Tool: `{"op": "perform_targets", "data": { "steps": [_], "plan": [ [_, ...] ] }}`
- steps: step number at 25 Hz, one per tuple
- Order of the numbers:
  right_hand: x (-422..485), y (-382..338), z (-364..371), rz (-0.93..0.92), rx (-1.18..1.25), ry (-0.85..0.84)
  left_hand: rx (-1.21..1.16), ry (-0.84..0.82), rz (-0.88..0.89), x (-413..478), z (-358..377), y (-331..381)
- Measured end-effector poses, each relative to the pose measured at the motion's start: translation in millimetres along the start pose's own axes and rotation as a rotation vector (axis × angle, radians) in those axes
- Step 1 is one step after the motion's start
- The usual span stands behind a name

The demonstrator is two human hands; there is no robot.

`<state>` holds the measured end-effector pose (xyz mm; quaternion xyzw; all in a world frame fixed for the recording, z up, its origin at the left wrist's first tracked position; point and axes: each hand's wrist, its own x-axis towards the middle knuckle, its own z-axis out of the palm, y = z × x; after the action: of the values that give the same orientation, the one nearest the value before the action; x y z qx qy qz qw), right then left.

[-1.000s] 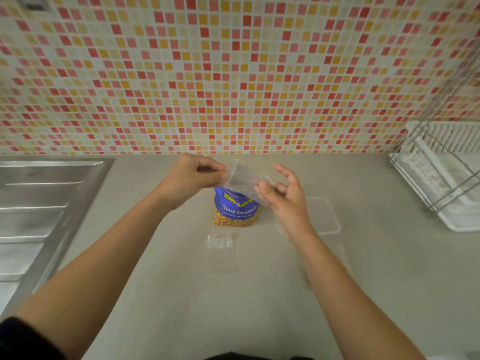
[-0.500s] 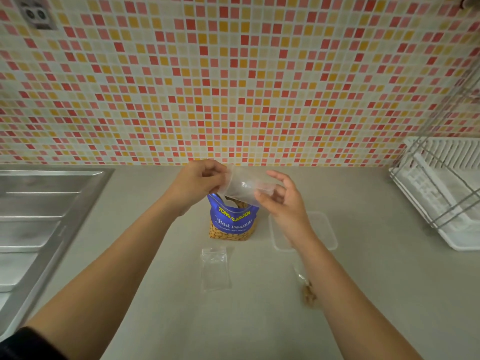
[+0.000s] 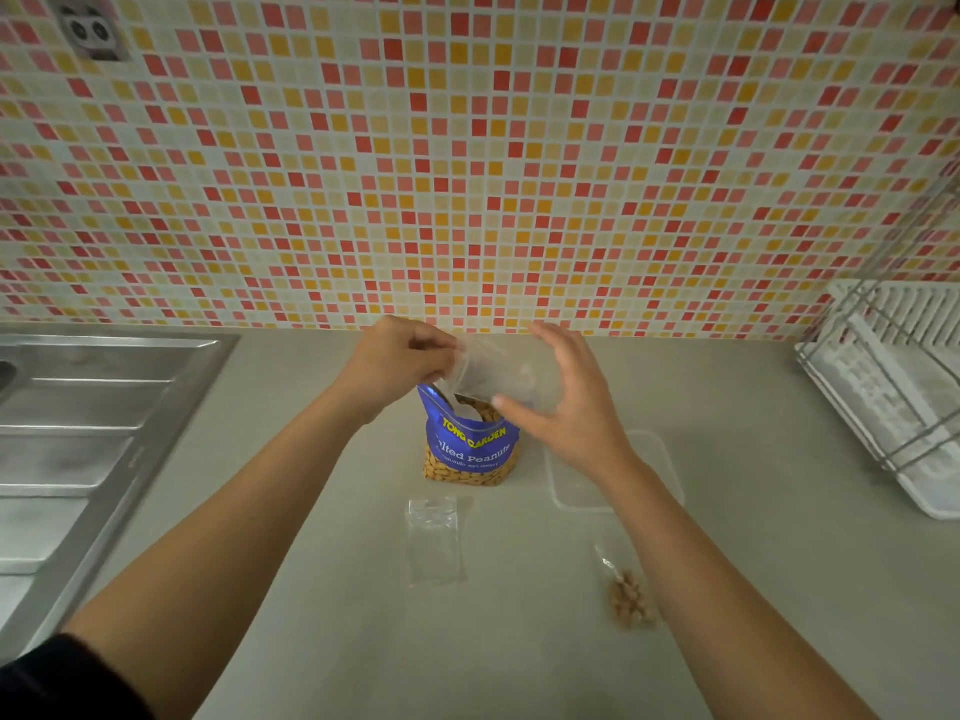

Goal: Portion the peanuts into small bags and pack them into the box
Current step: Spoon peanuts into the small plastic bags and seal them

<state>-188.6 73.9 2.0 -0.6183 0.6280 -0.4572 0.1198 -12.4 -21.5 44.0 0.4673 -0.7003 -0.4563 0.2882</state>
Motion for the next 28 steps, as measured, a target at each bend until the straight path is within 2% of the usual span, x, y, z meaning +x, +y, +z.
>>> {"op": "perform_targets", "data": {
  "steps": [2,5,9,14,18,21,22,23,25,26,28],
  "plan": [
    [5.9,-5.4,5.4,-0.080,-0.139,-0.107,0.015,-0.066,0.003,0.0,2.4,3.1],
    [12.7,-7.8,13.7,-0.056,-0.237,-0.162,0.006,-0.111,0.025,0.6,6.5,7.2],
    [14.7,-3.6,17.4,-0.040,-0.207,-0.067,-0.066,-0.093,0.020,4.1,10.0,8.6],
    [15.3,4.1,20.3,-0.084,-0.211,-0.038,-0.105,-0.110,-0.003,8.0,13.9,6.3],
    [17.3,6.4,21.0,-0.099,-0.104,0.060,-0.136,-0.140,-0.014,9.0,14.3,5.8],
    [19.0,6.6,21.2,-0.090,-0.060,0.053,-0.138,-0.162,-0.018,10.6,13.9,3.6],
    [19.1,8.2,21.1,-0.082,-0.054,0.052,-0.058,-0.118,0.017,11.8,14.0,1.4],
    [18.5,10.3,20.7,-0.069,-0.044,0.056,0.126,-0.020,0.084,14.5,14.0,-2.3],
    [16.8,15.9,19.4,-0.026,-0.005,0.068,0.620,0.188,0.211,21.9,11.1,-12.7],
    [16.0,18.7,19.2,-0.007,0.016,0.069,0.769,0.201,0.181,25.5,9.2,-17.4],
    [14.8,22.1,20.2,0.025,0.039,0.057,0.789,0.099,-0.006,30.7,7.9,-24.9]
  ]
}}
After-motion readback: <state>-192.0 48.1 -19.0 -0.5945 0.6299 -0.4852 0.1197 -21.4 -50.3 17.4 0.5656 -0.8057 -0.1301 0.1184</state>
